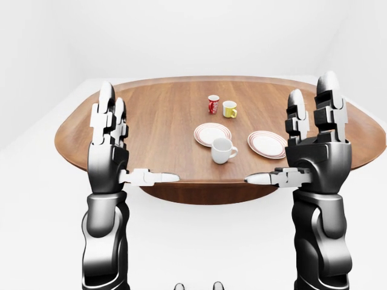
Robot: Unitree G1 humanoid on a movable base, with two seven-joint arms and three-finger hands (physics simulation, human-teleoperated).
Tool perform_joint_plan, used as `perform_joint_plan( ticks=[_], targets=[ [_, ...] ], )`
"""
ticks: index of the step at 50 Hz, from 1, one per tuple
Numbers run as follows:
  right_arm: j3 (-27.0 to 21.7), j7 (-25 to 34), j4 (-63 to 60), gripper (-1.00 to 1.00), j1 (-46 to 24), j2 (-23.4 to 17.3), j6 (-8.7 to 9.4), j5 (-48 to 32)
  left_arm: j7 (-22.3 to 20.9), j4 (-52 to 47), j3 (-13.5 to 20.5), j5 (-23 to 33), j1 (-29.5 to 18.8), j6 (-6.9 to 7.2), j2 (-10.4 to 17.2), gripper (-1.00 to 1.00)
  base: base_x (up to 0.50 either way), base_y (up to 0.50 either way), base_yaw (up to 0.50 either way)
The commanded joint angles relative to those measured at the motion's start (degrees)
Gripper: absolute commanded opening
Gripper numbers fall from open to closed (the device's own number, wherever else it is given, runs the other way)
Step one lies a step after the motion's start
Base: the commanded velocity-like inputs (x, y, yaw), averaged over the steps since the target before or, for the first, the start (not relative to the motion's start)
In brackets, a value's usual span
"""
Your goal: Put the white mug on the left plate.
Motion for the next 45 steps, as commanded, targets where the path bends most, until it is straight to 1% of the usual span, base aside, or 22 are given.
perform_joint_plan(
  ticks=[1, 4, 16, 45],
  targets=[
    [-0.13, 0.09, -0.24, 1.0, 0.0, 0.01, 0.0, 0.23, 0.06, -0.26, -0.02, -0.17, 0.06, 0.0, 0.07, 1.0, 0.0, 0.5, 0.0],
    [-0.08, 0.09, -0.25, 1.0, -0.04, 0.0, 0.0, 0.25, 0.02, -0.3, 0.1, -0.19, 0.01, 0.0, 0.12, 1.0, 0.0, 0.34, 0.0],
    [-0.58, -0.1, -0.64, 1.0, -0.04, 0.05, 0.0, 1.28, 0.0, -0.41, -0.14, 0.11, 0.19, 0.0, 0.0, 1.0, 0.02, 0.0, 0.0],
    [-0.34, 0.64, -1.49, 1.0, 0.35, -0.13, 0.0, 1.64, -0.09, -1.0, -0.1, 0.31, 0.16, 0.0, 0.0, 1.0, 0.5, 0.0, 0.0]
  ],
)
